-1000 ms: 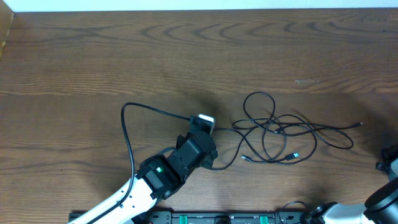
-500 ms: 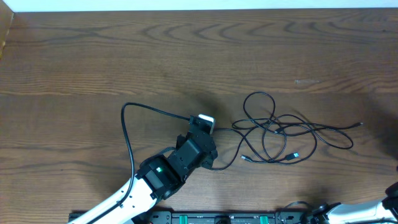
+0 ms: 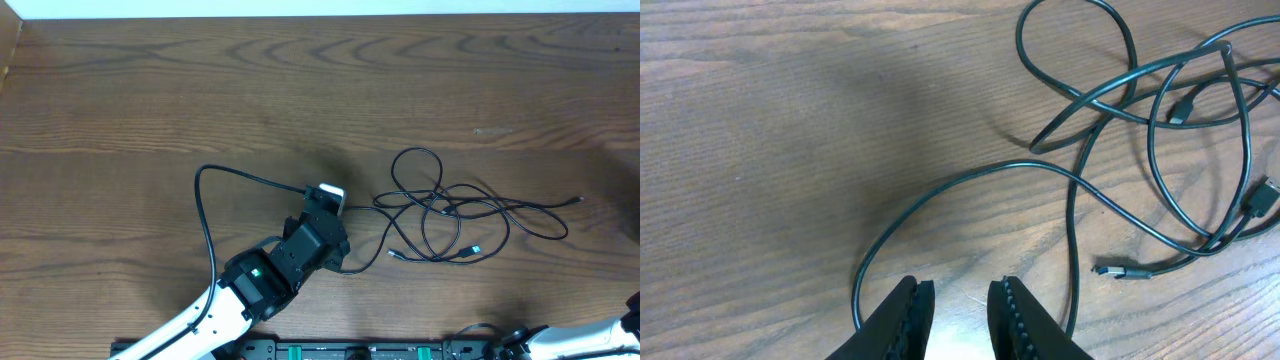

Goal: Untangle cables

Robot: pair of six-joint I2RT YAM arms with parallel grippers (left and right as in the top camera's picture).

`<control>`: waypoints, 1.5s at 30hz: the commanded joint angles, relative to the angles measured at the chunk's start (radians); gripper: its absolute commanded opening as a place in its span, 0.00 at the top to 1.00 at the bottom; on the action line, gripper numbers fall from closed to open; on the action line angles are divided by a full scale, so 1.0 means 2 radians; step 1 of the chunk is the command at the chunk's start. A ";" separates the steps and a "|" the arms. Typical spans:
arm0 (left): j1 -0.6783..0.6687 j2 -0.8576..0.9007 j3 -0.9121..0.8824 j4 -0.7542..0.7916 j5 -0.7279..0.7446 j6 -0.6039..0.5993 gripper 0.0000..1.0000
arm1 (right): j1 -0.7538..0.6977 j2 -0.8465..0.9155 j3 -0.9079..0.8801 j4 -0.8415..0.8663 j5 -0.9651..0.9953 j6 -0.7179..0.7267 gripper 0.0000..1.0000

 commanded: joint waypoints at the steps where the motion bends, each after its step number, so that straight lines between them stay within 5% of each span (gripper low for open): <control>1: 0.001 0.001 0.005 -0.001 -0.005 -0.001 0.75 | -0.002 -0.008 0.026 -0.043 -0.009 -0.003 0.99; 14: 0.001 0.001 0.005 -0.001 -0.005 -0.001 0.75 | -0.002 -0.210 0.036 -0.118 -0.055 -0.008 0.99; 23: 0.001 0.001 0.005 -0.001 -0.005 0.000 0.75 | 0.019 -0.282 0.036 -0.179 -0.199 -0.001 0.98; 30: 0.001 0.001 0.005 -0.002 -0.005 0.000 0.75 | 0.097 -0.281 0.035 -0.204 -0.320 -0.029 0.50; 40: 0.001 0.001 0.005 -0.005 -0.005 0.000 0.50 | 0.292 -0.281 0.035 -0.224 -0.379 -0.117 0.28; 41: 0.001 0.001 0.005 -0.007 -0.005 0.000 0.45 | 0.313 -0.281 0.035 -0.228 -0.379 -0.128 0.22; 42: 0.001 0.001 0.005 -0.013 -0.007 0.000 0.35 | 0.358 -0.281 0.035 -0.234 -0.379 -0.156 0.02; 45: 0.001 0.001 0.005 -0.023 -0.011 0.000 0.32 | 0.422 -0.280 0.034 -0.235 -0.376 -0.194 0.01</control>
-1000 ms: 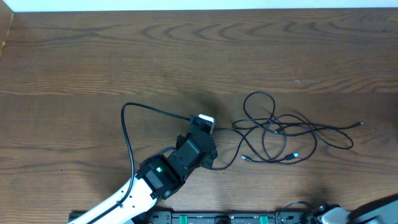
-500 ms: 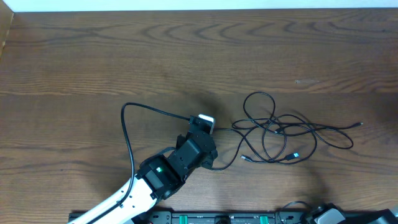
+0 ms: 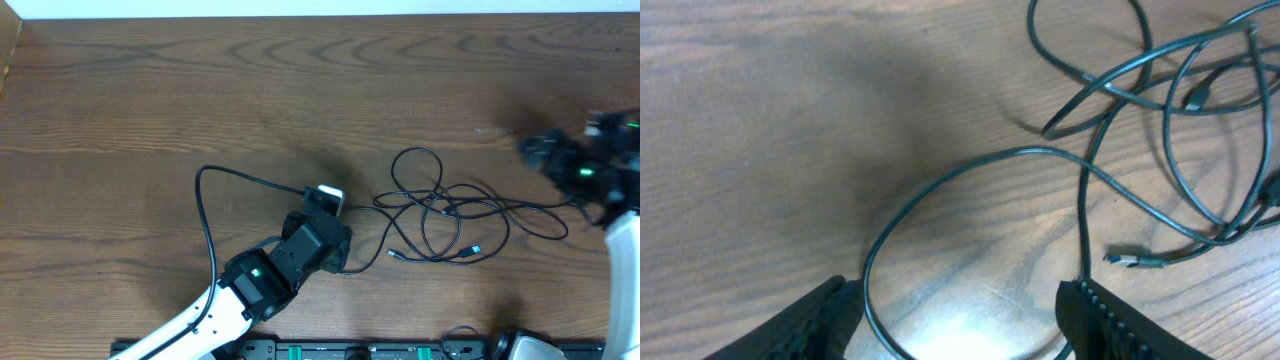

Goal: Untangle cables

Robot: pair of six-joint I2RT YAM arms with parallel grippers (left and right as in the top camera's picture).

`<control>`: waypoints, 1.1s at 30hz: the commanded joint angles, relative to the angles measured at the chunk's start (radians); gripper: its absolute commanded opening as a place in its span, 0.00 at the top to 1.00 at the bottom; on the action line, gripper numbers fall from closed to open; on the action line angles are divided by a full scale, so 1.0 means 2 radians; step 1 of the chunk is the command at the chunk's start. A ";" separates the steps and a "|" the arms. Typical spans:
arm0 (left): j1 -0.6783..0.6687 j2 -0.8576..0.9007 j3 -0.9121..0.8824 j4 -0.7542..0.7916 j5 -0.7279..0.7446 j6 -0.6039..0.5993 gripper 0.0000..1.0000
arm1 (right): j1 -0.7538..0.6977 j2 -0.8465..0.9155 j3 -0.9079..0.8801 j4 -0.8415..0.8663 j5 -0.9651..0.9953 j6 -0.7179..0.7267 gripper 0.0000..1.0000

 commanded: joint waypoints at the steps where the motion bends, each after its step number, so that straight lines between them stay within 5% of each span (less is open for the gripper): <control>1: 0.001 0.001 0.005 -0.007 -0.008 0.002 0.32 | 0.082 0.000 0.004 -0.002 -0.009 -0.078 0.01; 13: 0.081 -0.001 0.005 -0.010 -0.008 0.001 0.28 | 0.250 0.054 0.003 -0.008 0.018 -0.172 0.01; 16: 0.100 -0.002 0.005 -0.010 -0.008 0.001 0.28 | 0.276 0.078 0.003 -0.009 0.018 -0.192 0.10; 33: 0.187 -0.002 0.005 -0.014 -0.008 0.013 0.27 | 0.302 0.139 0.003 -0.051 0.027 -0.262 0.11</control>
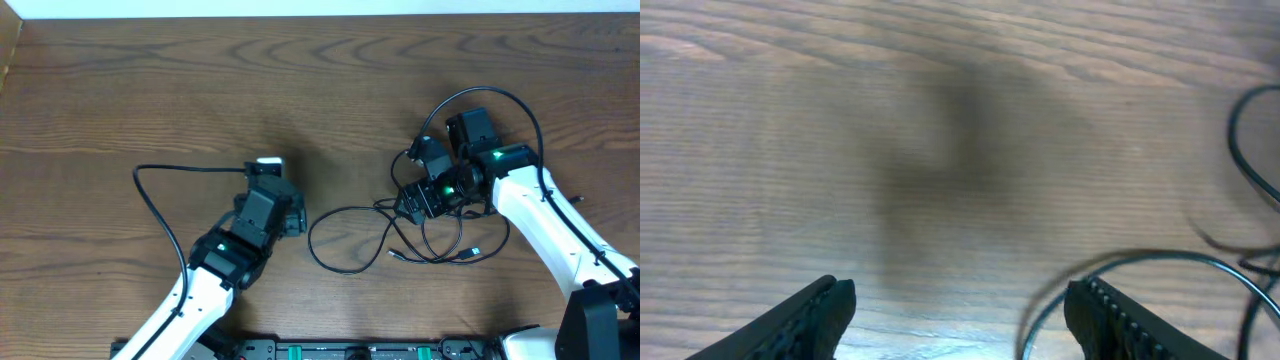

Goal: Untangle cables

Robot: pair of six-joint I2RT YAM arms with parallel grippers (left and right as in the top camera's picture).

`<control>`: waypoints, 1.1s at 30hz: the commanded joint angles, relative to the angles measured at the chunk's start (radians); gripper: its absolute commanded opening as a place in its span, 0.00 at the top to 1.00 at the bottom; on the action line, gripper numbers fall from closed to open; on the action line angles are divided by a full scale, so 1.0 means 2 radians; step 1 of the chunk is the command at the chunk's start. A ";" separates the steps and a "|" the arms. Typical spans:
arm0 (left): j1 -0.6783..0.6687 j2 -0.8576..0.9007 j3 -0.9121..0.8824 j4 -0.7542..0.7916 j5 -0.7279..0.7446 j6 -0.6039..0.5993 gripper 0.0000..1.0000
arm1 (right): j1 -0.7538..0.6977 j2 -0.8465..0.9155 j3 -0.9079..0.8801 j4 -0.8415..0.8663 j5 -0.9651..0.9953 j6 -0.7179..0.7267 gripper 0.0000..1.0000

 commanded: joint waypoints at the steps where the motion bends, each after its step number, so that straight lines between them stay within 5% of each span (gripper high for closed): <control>1: 0.009 -0.002 0.005 -0.002 -0.007 0.009 0.27 | 0.003 0.001 0.003 -0.008 0.001 -0.039 0.13; 3: 0.009 -0.002 0.005 -0.002 -0.007 0.009 0.27 | 0.003 0.001 0.003 -0.013 0.001 -0.046 0.24; 6: 0.009 -0.002 0.005 -0.003 -0.006 0.009 0.26 | 0.003 0.001 0.003 -0.014 0.001 -0.050 0.54; 7: 0.009 -0.002 0.005 -0.003 -0.007 0.009 0.01 | 0.003 0.001 0.003 -0.014 0.001 -0.051 0.68; 8: 0.009 -0.002 0.005 -0.003 -0.007 0.009 0.01 | 0.003 0.001 0.003 -0.014 0.001 -0.051 0.85; 10: 0.009 -0.002 0.005 -0.003 -0.007 0.009 0.01 | 0.003 0.001 0.003 -0.014 0.001 -0.050 0.99; 23: 0.009 -0.002 0.005 -0.003 -0.007 0.009 0.01 | 0.003 -0.010 0.031 0.000 0.001 0.009 0.99; 33: 0.009 -0.002 0.005 -0.003 -0.007 0.009 0.01 | 0.003 -0.058 0.284 -0.046 0.006 0.074 0.99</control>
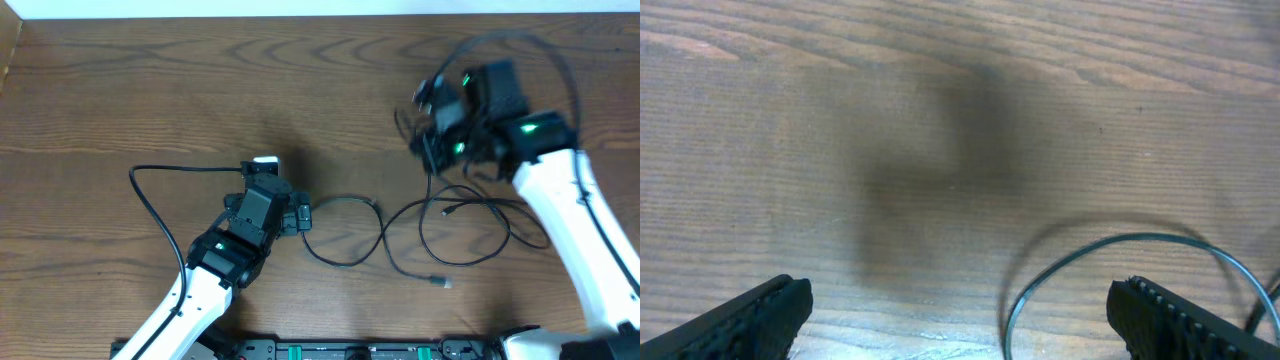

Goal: Untangle cables

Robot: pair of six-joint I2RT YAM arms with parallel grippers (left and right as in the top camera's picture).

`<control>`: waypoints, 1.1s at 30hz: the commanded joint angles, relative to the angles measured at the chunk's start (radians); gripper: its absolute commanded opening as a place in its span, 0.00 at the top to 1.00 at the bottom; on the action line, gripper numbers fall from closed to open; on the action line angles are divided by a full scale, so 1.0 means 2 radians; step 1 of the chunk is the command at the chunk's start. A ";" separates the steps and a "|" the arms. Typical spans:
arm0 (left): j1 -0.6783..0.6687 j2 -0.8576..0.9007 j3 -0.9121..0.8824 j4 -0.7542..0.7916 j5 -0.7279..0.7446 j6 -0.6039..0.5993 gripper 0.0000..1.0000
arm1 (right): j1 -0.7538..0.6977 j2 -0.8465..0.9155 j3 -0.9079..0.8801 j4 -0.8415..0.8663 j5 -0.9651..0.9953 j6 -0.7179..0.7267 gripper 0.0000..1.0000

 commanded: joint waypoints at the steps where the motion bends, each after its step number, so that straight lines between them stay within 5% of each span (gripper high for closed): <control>1: 0.002 -0.002 0.005 -0.002 -0.007 0.006 0.01 | 0.003 -0.036 0.127 -0.003 0.000 0.032 0.99; 12: 0.002 -0.002 0.005 -0.002 -0.007 0.006 0.01 | 0.003 -0.035 0.339 0.029 0.065 0.061 0.99; 20: 0.002 -0.002 0.005 -0.002 -0.007 0.006 0.00 | 0.002 -0.034 0.355 0.081 0.081 0.056 0.99; 33: 0.002 -0.002 0.005 -0.002 -0.007 0.006 0.00 | -0.042 -0.010 0.355 0.044 0.363 0.016 0.99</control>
